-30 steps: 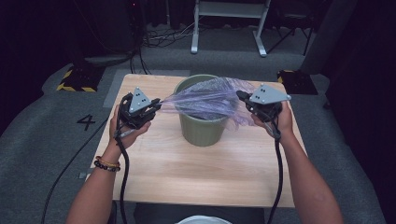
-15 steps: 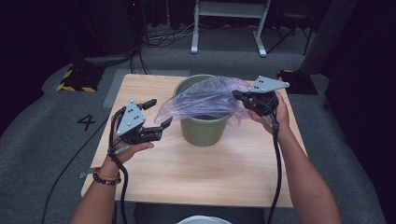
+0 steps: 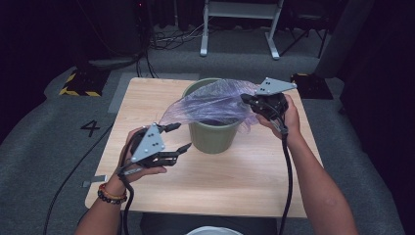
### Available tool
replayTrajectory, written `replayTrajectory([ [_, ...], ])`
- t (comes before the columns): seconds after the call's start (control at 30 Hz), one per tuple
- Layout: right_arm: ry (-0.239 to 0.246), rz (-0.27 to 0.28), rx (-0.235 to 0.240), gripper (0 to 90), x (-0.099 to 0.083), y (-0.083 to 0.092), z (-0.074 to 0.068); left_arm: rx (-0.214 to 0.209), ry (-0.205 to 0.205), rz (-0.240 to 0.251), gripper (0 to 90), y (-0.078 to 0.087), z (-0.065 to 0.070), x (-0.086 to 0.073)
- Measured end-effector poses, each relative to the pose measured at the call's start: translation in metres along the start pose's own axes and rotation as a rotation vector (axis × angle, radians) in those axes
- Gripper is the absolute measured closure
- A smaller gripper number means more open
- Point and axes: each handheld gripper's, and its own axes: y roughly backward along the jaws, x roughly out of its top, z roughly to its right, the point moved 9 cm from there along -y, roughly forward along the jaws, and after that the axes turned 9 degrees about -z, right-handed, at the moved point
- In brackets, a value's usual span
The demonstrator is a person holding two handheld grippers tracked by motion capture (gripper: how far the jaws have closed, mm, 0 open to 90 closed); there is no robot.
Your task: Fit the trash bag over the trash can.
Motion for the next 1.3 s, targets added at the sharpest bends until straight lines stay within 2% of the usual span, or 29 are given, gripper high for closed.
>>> replayTrajectory([
  [0.03,-0.004,-0.007,-0.004,90.0,0.0,-0.001,0.001,-0.021,0.0,-0.019,38.3,-0.007,0.003,-0.003],
  [0.07,-0.013,-0.011,0.001,90.0,0.0,-0.002,0.001,-0.022,-0.006,-0.041,38.2,-0.013,0.004,-0.005],
  [0.1,-0.016,-0.013,0.009,90.0,0.0,-0.003,0.001,-0.003,-0.016,-0.06,38.1,-0.019,0.002,-0.007],
  [0.17,-0.02,-0.021,0.007,90.0,0.001,-0.005,0.002,0.04,-0.005,-0.081,36.4,-0.026,-0.007,-0.009],
  [0.27,-0.021,-0.028,0.019,90.0,0.001,-0.006,0.003,0.071,0.034,-0.09,33.7,-0.032,-0.023,-0.011],
  [0.33,-0.02,-0.027,0.023,90.0,0.002,-0.006,0.003,0.083,0.04,-0.109,33.6,-0.037,-0.031,-0.014],
  [0.4,-0.02,-0.026,0.024,90.0,0.002,-0.005,0.004,0.113,0.047,-0.119,32.9,-0.04,-0.038,-0.016],
  [0.53,-0.014,-0.034,0.038,90.0,0.002,-0.005,0.002,0.144,0.067,-0.095,31.0,-0.04,-0.047,-0.015],
  [0.6,-0.016,-0.034,0.044,90.0,0.003,-0.004,0.002,0.14,0.054,-0.092,31.1,-0.039,-0.048,-0.012],
  [0.67,-0.015,-0.03,0.063,90.0,0.004,-0.003,0.001,0.162,0.037,-0.095,31.1,-0.04,-0.051,-0.01],
  [0.7,-0.012,-0.031,0.07,90.0,0.005,-0.002,0.0,0.148,0.039,-0.09,31.1,-0.04,-0.05,-0.008],
  [0.77,-0.016,-0.034,0.087,90.0,0.007,-0.002,-0.002,0.111,0.028,-0.077,32.2,-0.04,-0.044,-0.003],
  [0.8,-0.016,-0.038,0.091,90.0,0.007,-0.002,-0.003,0.096,-0.009,-0.075,32.6,-0.041,-0.035,0.002],
  [0.83,-0.014,-0.044,0.098,90.0,0.008,-0.002,-0.005,0.072,-0.027,-0.069,32.6,-0.042,-0.026,0.007],
  [0.87,-0.014,-0.044,0.098,90.0,0.008,-0.002,-0.005,0.072,-0.027,-0.069,32.9,-0.042,-0.026,0.007],
  [0.9,-0.009,-0.057,0.106,90.0,0.009,-0.003,-0.008,0.012,-0.079,-0.06,34.5,-0.047,-0.001,0.019],
  [1.03,-0.003,-0.07,0.116,90.0,0.011,-0.004,-0.014,-0.052,-0.109,-0.04,34.7,-0.059,0.022,0.032],
  [1.1,0.003,-0.076,0.12,90.0,0.011,-0.005,-0.017,-0.059,-0.128,-0.036,34.5,-0.069,0.031,0.038],
  [1.3,0.014,-0.088,0.133,90.0,0.009,-0.005,-0.023,-0.041,-0.168,-0.046,34.1,-0.092,0.043,0.046],
])
